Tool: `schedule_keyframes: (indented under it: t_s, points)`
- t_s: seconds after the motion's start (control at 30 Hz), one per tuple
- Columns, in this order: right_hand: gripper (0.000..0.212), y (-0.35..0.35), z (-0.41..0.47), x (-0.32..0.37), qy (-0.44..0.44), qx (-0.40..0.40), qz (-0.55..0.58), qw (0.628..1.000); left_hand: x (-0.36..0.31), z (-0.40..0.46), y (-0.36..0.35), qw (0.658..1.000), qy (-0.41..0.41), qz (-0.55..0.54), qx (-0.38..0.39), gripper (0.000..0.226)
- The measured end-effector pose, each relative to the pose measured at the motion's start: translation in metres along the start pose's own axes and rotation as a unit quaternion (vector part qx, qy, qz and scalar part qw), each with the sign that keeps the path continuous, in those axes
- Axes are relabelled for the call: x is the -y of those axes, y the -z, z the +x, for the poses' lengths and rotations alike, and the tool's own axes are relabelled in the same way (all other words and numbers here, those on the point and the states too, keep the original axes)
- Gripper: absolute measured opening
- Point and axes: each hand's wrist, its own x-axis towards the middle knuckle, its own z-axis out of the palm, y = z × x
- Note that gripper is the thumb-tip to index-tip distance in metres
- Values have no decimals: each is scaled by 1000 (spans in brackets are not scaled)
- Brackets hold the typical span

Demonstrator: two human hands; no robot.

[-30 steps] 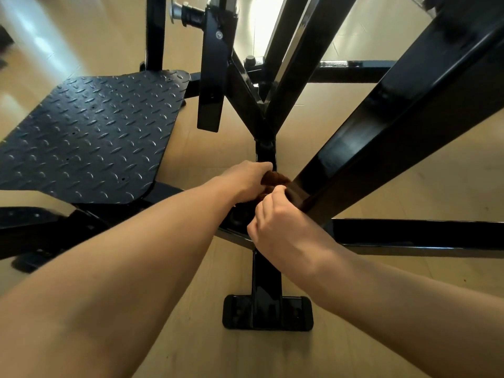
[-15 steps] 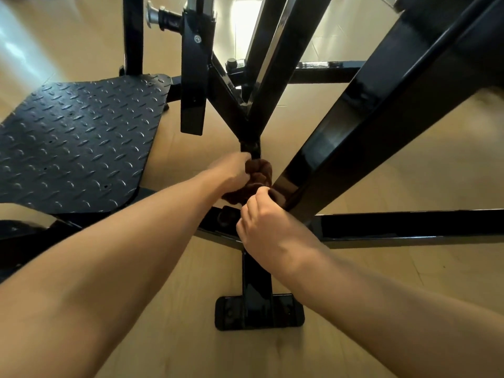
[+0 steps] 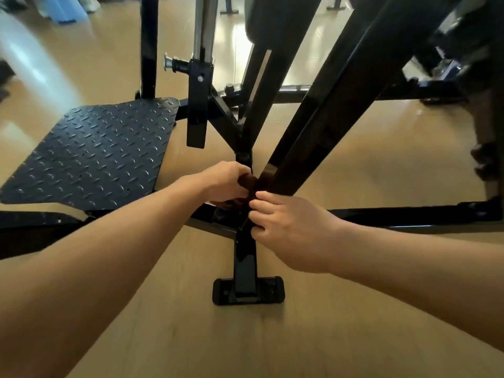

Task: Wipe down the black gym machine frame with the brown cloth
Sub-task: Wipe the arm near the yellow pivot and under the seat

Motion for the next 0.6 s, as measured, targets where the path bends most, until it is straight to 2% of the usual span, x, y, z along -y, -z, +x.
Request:
schedule_keyframes:
  t_s: [0.03,0.1,0.17,0.2,0.23,0.3,0.37,0.4,0.43,0.47,0.5,0.6]
  points:
    - [35,3,-13,-6,8,-25,48,998,-6,-12,12,1000,3,-29,0,15]
    - [36,22,-39,-19,-59,-50,179,981,-22,-42,40,994,28,-107,9,20]
    - [41,48,-61,-31,-167,-65,328,927,-46,-77,68,978,53,-201,21,23]
    - [49,60,-68,-37,-215,-57,410,885,-60,-92,78,965,52,-255,27,23]
    - [60,70,-73,-41,-239,-48,509,825,-74,-106,85,950,40,-308,27,24]
    - [78,89,-77,-42,-231,-56,691,683,-103,-129,92,921,8,-389,17,28]
    - [79,104,-77,-41,-220,-83,805,545,-129,-144,91,906,-11,-422,-9,31]
    - [74,111,-78,-40,-216,-103,839,489,-141,-149,88,901,-12,-432,-30,32]
    - [67,117,-79,-40,-216,-123,856,453,-151,-150,85,895,-19,-442,-47,34]
    - [60,121,-81,-41,-220,-145,860,437,-162,-153,83,889,-20,-455,-58,37]
    - [54,123,-83,-42,-229,-173,852,439,-172,-153,82,883,-21,-465,-61,37]
    - [45,124,-98,-51,-277,-273,789,476,-201,-158,89,852,-10,-520,-62,34]
